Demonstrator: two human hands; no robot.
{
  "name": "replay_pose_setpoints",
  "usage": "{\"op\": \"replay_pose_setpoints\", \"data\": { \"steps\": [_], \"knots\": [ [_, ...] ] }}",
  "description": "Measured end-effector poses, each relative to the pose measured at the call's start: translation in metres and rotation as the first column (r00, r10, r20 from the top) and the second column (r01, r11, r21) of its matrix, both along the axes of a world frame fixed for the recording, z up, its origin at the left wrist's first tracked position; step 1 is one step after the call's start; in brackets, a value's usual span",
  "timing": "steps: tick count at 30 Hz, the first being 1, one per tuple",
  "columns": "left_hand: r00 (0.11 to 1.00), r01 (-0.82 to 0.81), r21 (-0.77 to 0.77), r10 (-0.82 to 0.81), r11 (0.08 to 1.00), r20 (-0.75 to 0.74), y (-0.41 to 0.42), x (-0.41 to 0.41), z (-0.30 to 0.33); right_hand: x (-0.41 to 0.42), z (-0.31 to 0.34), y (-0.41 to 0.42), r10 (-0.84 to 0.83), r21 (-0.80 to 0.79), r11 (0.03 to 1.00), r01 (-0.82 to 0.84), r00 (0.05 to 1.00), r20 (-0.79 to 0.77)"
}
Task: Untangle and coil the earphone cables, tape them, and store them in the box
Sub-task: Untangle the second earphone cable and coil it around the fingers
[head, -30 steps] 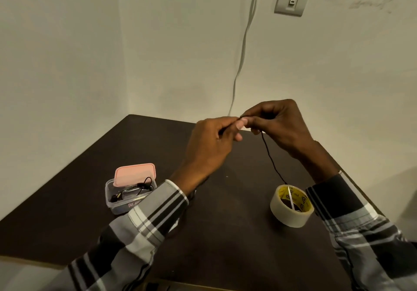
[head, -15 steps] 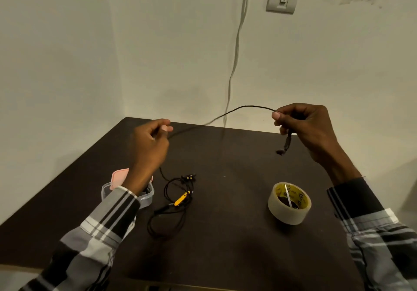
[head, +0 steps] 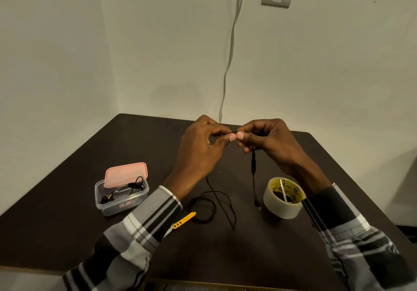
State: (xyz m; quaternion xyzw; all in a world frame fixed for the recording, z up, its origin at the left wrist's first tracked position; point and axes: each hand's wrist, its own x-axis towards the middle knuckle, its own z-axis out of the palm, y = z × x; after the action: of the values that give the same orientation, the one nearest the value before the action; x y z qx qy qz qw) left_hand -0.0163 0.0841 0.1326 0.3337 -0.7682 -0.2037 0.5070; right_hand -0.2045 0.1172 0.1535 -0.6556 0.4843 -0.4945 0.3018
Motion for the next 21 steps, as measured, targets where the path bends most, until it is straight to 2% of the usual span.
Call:
{"op": "replay_pose_setpoints", "data": {
  "steps": [4, 6, 8, 13, 17, 21],
  "knots": [
    [0.982, 0.002, 0.032, 0.004, 0.999, -0.186, -0.004, 0.005, 0.006, -0.007, -0.007, 0.005, -0.025, 0.061, 0.998, 0.019, 0.995, 0.094],
    [0.952, 0.058, 0.093, -0.027, 0.994, -0.304, -0.002, 0.006, 0.012, -0.005, -0.012, 0.008, -0.012, 0.102, 0.995, 0.001, 0.994, 0.106],
    [0.925, 0.047, 0.093, -0.008, 0.995, -0.379, -0.002, 0.007, 0.017, -0.001, -0.015, 0.009, 0.009, 0.138, 0.99, -0.023, 0.994, 0.106],
    [0.885, -0.027, 0.103, 0.072, 0.994, -0.46, -0.007, 0.014, 0.023, 0.006, -0.019, 0.009, 0.069, 0.187, 0.978, -0.094, 0.988, 0.138],
    [0.823, -0.086, 0.138, 0.148, 0.987, -0.549, -0.015, 0.025, 0.03, 0.007, -0.023, 0.011, 0.094, 0.239, 0.964, -0.113, 0.992, 0.088],
    [0.795, -0.127, 0.186, 0.212, 0.974, -0.568, -0.024, 0.032, 0.031, 0.009, -0.025, 0.012, 0.125, 0.28, 0.949, -0.147, 0.988, 0.094]
  ]
}}
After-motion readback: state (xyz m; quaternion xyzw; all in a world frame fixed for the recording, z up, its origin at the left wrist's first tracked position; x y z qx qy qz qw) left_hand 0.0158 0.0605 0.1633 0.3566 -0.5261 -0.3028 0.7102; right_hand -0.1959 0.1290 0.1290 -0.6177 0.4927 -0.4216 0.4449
